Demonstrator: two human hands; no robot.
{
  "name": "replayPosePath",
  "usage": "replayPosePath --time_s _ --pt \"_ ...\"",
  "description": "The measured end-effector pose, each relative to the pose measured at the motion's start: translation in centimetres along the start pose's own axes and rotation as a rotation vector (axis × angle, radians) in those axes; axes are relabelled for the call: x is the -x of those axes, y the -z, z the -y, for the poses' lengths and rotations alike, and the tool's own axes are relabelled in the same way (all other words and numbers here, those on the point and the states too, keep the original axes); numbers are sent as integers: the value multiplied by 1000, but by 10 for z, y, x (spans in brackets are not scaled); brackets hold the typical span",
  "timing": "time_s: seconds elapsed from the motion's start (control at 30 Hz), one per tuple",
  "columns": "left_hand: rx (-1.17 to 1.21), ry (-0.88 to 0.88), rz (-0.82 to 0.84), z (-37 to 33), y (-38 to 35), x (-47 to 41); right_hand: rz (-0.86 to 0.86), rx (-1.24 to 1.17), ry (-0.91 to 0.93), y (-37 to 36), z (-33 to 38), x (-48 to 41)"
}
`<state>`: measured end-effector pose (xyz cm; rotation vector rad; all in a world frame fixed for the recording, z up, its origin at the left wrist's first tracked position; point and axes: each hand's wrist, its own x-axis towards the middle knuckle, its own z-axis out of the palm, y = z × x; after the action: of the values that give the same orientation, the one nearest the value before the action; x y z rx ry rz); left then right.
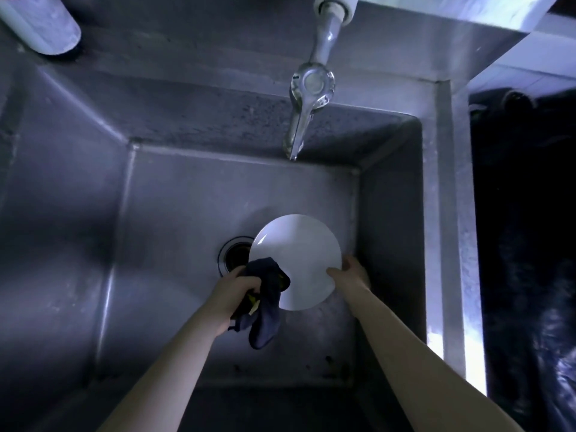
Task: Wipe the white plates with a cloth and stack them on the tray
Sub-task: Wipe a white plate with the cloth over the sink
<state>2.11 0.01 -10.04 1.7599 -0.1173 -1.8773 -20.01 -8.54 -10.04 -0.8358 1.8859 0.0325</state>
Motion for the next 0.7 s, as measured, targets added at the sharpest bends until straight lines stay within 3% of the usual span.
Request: replayPosePath --time_s 0.33,0.53,0.7 --pt "-163 -68 62 -14 2 20 -30 -180 30 1 -2 5" --pt "-125 -74 132 -15 15 44 98 -308 140 9 16 36" --pt "-157 -73 92 -21 20 78 165 -469 206 29 28 75"
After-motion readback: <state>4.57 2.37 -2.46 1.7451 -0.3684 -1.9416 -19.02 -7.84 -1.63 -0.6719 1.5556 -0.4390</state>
